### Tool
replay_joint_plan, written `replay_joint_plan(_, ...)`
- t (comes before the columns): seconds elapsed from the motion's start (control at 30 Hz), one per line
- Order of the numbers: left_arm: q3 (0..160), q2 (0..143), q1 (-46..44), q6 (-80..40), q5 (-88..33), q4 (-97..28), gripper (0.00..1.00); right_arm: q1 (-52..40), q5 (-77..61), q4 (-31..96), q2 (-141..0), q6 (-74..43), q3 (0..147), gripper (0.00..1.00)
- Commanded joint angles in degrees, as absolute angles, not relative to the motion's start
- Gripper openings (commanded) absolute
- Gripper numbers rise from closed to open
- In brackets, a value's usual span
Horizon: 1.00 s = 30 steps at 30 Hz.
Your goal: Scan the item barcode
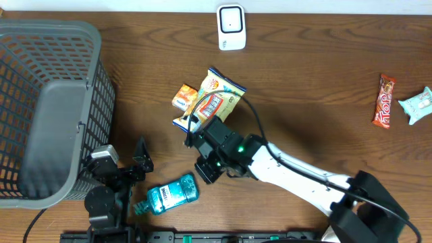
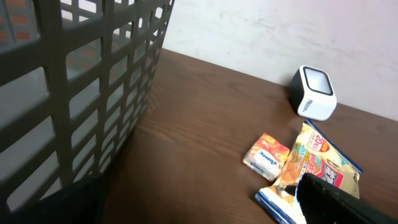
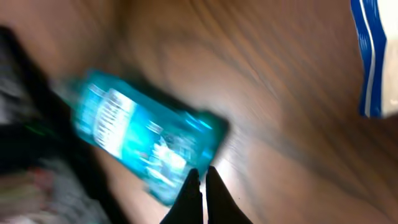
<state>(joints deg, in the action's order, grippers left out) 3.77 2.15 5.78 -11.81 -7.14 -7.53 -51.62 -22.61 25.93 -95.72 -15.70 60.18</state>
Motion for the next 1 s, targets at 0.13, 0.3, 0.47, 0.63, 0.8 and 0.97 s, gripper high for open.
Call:
replay_joint_plan(0.13,2.4,2.1,5.7,-11.7,-6.8,-8.1,0.98,-55.4,-27.1,22.2,-98.0,-33.8,61.8,0.01)
replay_joint_plan(0.3,2.4,2.1,5.7,-11.7,-6.8,-8.1,0.98,-58.6,-26.9,20.4,-100.9,-40.1,61.8,0.01)
replay_joint_plan(0.47,2.4,2.1,5.7,-11.7,-6.8,-8.1,0.98,-60.9,-24.7,21.8,-101.4,-43.6,61.8,0.01)
replay_joint_plan(0.63,2.4,2.1,5.7,-11.7,-6.8,-8.1,0.98,-62.3,-20.7,23.5,-102.0,-45.4,61.8,0.01)
replay_joint_plan(0.8,2.4,2.1,5.7,-11.7,-6.8,-8.1,0.98,-62.2,-19.6,23.6,-105.4,-46.3,61.8,0.01)
replay_joint_plan(0.97,2.4,2.1,5.7,-11.7,-6.8,-8.1,0.98,-62.2,-20.3,23.6,-109.5,-48.8,61.8,0.01)
